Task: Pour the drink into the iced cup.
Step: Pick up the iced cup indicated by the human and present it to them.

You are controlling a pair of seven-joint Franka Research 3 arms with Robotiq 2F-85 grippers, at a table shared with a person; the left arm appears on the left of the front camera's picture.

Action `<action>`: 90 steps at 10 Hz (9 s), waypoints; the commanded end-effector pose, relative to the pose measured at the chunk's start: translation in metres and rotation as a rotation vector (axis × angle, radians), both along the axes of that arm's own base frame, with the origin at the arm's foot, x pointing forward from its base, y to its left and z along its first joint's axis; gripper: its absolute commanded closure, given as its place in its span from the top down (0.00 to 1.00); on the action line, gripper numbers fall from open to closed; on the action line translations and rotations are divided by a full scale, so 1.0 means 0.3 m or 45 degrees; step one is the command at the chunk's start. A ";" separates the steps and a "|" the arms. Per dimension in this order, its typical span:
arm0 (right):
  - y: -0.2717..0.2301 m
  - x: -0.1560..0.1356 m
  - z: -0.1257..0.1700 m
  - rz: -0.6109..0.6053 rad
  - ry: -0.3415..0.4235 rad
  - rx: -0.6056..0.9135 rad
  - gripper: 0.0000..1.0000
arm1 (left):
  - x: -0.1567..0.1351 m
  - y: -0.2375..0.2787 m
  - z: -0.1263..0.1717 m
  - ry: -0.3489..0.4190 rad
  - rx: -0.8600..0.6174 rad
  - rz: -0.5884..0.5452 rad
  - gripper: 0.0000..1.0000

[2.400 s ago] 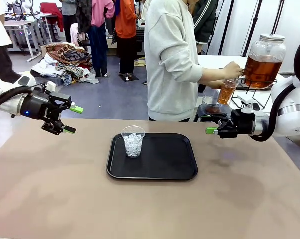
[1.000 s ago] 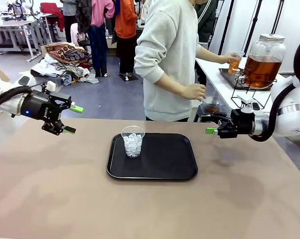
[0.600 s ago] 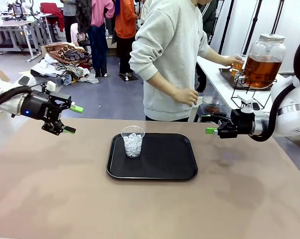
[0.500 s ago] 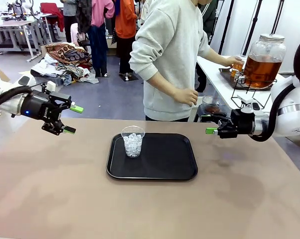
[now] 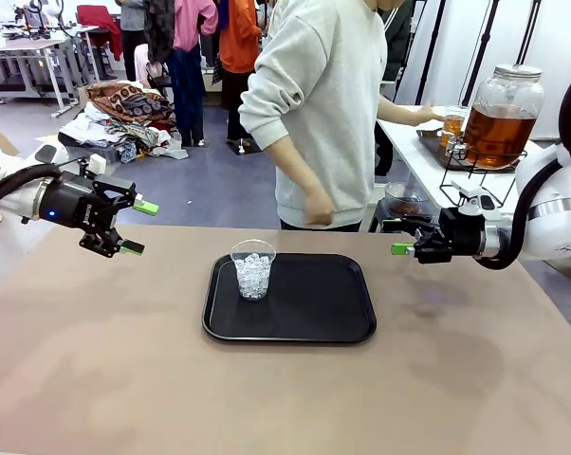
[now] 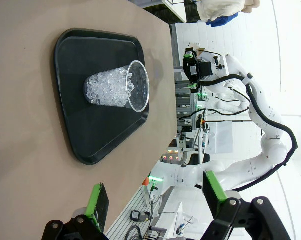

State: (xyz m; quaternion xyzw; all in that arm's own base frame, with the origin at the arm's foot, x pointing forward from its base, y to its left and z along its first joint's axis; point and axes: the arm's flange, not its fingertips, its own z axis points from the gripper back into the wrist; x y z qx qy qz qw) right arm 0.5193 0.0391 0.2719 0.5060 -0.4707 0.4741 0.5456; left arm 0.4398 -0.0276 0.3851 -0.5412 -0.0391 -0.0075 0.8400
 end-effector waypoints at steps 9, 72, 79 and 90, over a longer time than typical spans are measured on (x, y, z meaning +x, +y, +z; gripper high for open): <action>0.001 0.004 0.007 0.001 -0.003 -0.002 1.00 | -0.004 -0.001 0.003 -0.003 -0.004 0.001 1.00; 0.001 0.004 0.007 0.001 -0.003 -0.002 1.00 | 0.170 -0.127 -0.161 -1.552 0.179 -0.496 1.00; 0.001 0.004 0.007 0.001 -0.003 -0.002 1.00 | 0.249 -0.147 -0.330 -1.776 0.087 -0.635 1.00; 0.001 0.004 0.007 0.001 -0.003 -0.002 1.00 | 0.242 -0.215 -0.441 -1.747 -0.056 -0.666 1.00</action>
